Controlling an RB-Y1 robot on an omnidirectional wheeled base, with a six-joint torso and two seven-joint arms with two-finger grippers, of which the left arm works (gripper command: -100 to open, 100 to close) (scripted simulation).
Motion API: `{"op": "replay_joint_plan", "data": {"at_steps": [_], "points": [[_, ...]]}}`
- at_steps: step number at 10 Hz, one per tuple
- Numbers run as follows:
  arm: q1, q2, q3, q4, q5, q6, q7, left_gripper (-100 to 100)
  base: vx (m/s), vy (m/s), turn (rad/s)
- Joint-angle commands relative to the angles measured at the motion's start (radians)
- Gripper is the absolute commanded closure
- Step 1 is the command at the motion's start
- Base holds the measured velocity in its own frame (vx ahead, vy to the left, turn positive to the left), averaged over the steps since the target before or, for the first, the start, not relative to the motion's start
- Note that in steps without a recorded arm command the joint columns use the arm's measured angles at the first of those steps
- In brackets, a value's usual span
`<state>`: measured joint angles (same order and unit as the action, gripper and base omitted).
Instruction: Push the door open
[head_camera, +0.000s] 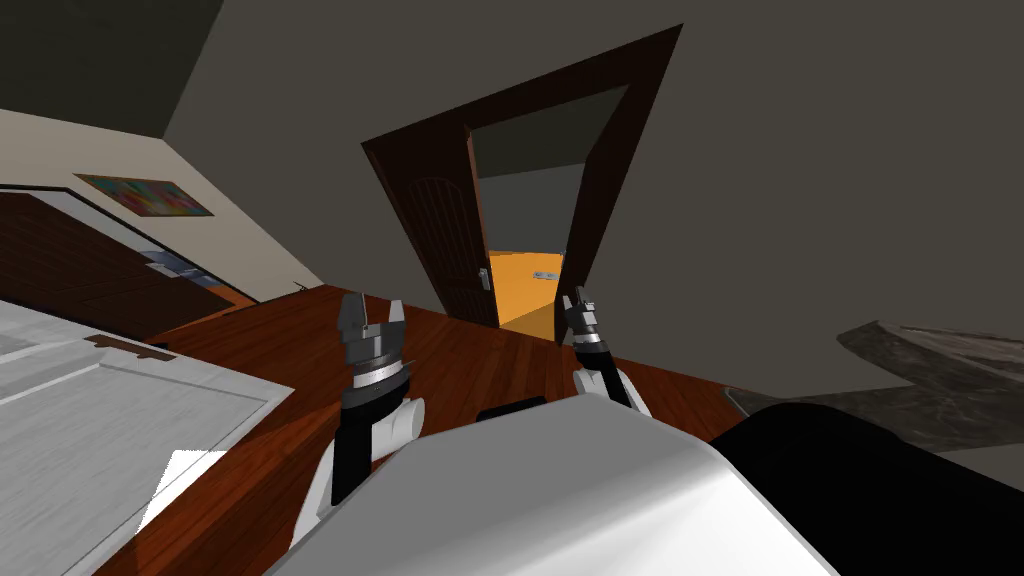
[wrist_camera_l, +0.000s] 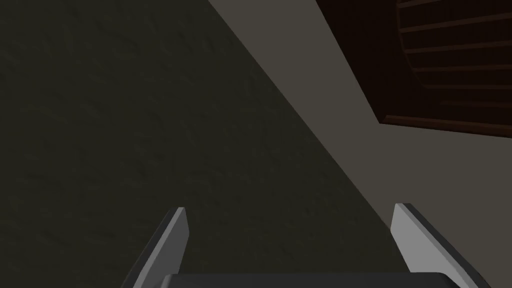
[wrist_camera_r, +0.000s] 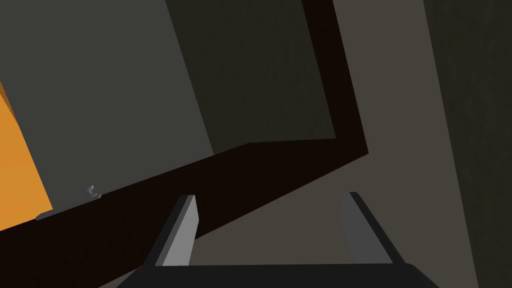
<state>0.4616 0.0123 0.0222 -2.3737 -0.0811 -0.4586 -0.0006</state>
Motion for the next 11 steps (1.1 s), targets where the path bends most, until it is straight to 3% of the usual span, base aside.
{"op": "replay_joint_plan", "data": {"at_steps": [1,11], "points": [[-0.02,0.007,0.009,0.038,0.002,0.003,-0.003,-100,0.013,0.092,-0.149],[-0.148,0.037,0.066,0.277,0.013,0.019,-0.021,-100,0.084,0.066,-0.123]]}}
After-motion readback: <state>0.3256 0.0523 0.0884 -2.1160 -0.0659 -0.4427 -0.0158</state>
